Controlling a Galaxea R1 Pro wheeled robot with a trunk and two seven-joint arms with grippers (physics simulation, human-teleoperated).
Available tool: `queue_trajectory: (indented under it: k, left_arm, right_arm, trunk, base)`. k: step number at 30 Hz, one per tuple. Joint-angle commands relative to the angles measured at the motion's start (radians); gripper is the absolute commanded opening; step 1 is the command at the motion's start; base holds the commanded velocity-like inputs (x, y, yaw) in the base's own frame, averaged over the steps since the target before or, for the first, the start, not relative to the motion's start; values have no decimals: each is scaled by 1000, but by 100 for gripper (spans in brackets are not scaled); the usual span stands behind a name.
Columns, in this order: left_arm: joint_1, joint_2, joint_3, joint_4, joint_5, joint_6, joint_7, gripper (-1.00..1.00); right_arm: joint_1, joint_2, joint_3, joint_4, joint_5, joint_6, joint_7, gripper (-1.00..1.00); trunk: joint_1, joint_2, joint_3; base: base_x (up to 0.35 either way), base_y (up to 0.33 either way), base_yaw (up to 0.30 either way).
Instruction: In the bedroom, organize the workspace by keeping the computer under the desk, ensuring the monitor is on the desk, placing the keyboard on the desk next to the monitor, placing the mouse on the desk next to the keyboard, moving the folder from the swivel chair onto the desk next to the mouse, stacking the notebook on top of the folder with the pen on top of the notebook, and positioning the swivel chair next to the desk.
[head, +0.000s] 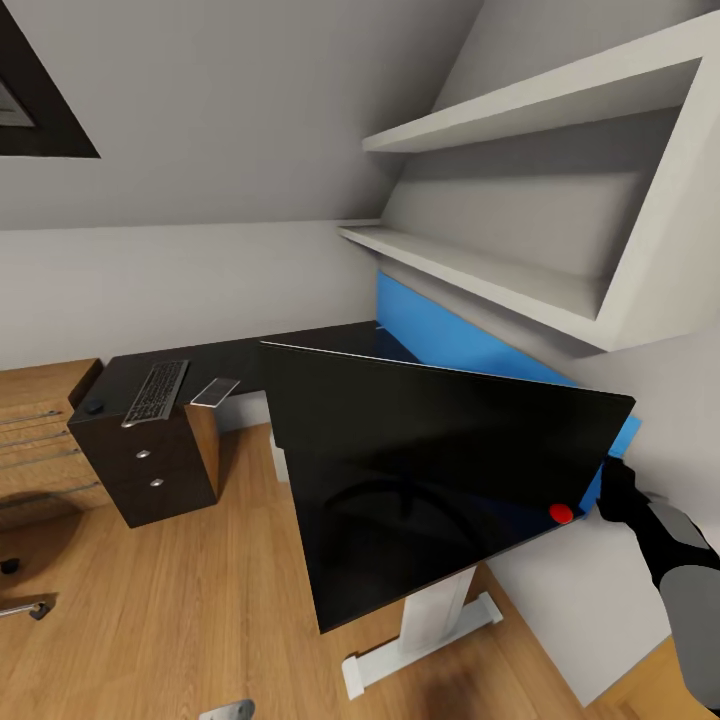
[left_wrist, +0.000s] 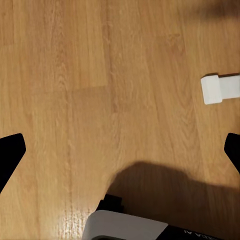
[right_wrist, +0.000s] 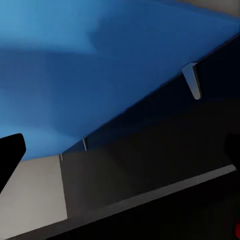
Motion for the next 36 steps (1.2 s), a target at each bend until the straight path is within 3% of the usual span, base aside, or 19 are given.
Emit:
queue_trajectory:
  k: [1, 8, 21, 24, 36]
  left_arm:
    - [-1, 0, -8, -1, 5, -2, 7, 100]
    - [-1, 0, -8, -1, 4, -2, 6, 100]
    - [-1, 0, -8, -1, 5, -2, 6, 100]
    - [-1, 0, -8, -1, 5, -2, 7, 100]
    - [-1, 0, -8, -1, 5, -2, 7, 100]
  right_arm:
    - [-1, 0, -4, -2, -7, 5, -7, 100]
    - [-1, 1, -5, -2, 25, 5, -10, 100]
    - [-1, 2, -4, -2, 44, 2, -9, 100]
    - [-1, 2, -4, -2, 72, 1, -9, 100]
    - [-1, 2, -5, -2, 82, -2, -9, 100]
  trunk:
    - [0, -2, -2]
    - [0, -2, -2]
    - [0, -2, -2]
    - [0, -2, -2]
    - [0, -2, -2]
  base:
    - [-15, 0, 0]
    - [-156, 32, 0]
    - [-46, 8, 0]
    - [-1, 0, 0]
    - [49, 0, 0]
